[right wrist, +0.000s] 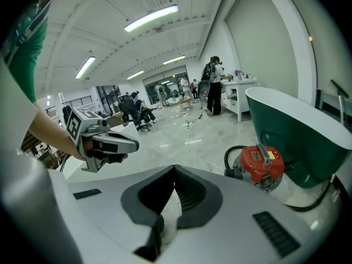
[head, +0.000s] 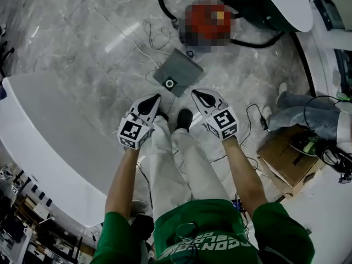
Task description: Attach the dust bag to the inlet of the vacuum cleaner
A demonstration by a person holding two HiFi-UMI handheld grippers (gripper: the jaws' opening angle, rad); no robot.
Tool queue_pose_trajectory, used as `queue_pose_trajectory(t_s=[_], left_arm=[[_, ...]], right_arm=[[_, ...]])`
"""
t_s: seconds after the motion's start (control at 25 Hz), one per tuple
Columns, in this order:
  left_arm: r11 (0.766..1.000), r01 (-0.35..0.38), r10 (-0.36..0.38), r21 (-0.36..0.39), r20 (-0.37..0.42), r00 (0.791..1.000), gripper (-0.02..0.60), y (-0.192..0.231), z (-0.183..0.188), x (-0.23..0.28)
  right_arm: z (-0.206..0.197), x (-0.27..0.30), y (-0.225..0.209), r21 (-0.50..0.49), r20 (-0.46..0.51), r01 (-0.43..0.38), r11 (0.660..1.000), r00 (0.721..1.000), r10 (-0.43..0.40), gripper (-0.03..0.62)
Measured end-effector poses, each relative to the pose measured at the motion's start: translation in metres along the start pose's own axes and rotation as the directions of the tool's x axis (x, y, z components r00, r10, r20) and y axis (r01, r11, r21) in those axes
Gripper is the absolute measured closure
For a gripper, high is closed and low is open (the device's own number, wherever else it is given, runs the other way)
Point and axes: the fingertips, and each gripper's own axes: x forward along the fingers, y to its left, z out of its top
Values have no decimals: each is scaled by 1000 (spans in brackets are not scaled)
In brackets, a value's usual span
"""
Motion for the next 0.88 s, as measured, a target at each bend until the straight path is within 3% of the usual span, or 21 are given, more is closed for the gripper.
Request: queue_pose_trajectory(t_s=[0.28,0.52,0.88], left_arm=[[1000,16,-16,5,-13,1000,577,55,-74,42],[994,95,-94,46,-24,995,577,98,-143,82],[967,231,-225,111,-65,972,577,146,-308,151]], right_arm=[[-68,78,-25,-35,-20,-38,999,999,37,585],[-124,146,-41,-62,0,-56,997,998,56,585],[-274,256,-75,-50,21,-59,997,998,60,585]])
